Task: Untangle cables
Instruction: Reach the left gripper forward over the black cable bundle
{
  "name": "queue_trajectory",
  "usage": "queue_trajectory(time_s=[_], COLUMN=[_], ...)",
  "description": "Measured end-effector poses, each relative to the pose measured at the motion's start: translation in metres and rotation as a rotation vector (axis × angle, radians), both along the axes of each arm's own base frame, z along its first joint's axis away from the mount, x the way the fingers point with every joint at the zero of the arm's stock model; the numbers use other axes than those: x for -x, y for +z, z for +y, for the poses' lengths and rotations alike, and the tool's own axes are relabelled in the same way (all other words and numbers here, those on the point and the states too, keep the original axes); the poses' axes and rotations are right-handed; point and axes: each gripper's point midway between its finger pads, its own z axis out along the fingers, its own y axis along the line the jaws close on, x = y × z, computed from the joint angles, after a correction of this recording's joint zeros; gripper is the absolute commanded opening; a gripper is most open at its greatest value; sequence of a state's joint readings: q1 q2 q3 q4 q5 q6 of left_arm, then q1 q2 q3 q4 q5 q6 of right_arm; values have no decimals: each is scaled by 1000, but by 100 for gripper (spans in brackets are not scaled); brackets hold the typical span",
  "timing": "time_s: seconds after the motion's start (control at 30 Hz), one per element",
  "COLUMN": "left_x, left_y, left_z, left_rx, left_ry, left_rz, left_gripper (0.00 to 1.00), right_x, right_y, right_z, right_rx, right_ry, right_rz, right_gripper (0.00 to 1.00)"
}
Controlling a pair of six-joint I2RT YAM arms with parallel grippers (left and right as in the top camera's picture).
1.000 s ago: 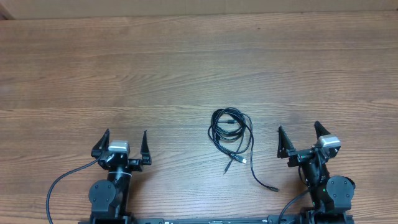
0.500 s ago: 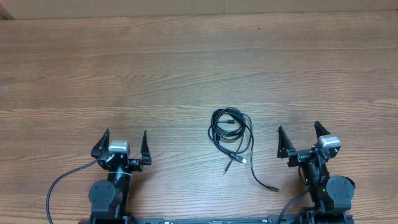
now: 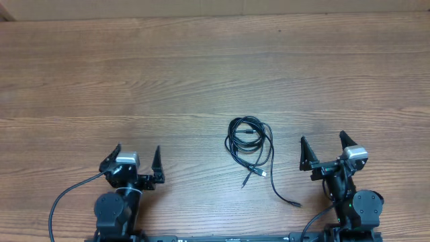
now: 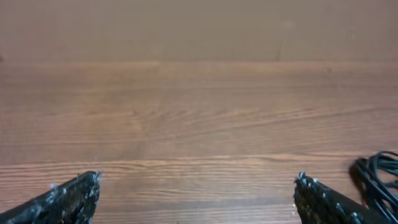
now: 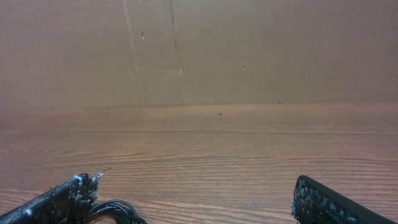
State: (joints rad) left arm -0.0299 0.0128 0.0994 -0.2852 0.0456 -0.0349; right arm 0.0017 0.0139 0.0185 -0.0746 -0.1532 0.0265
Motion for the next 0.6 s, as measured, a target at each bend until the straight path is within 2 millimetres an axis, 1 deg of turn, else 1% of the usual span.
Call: queue_trajectory(time_s=[0.03,0.07,0.17,0.27,0.33,0.37,0.47,0.5,0.57,0.6], left_x=[4,9,21,23,21,13,2,-2,-9,-10], left_y=[-2,1,37,61,63,64,64,63,57,54], left_z=[-1,-1,-2,-6,-12,-20,-38,-42,-57,-63], left_rx=[3,7,16,22,29,42,75,87,124,132], left_ry=[-3,-6,-11,-36,-69,-112,-207,-233,-302,-329], left_rz=[34,57,33,22,63,123,226,264,397,446], left_gripper=[100,100,100,100,100,100,100,100,100,100], right_x=[0,0,0,0,0,0,0,0,0,0], right_y=[0,0,0,0,0,0,1,1,1,1], right_z=[0,0,0,0,0,0,0,0,0,0], right_rx=[1,0,0,0,0,0,0,0,0,0], right_ry=[0,0,0,0,0,0,0,0,0,0], right_rz=[1,1,0,0,0,-1,-3,-3,-3,-3], right_gripper=[100,100,100,100,100,100,100,100,100,100])
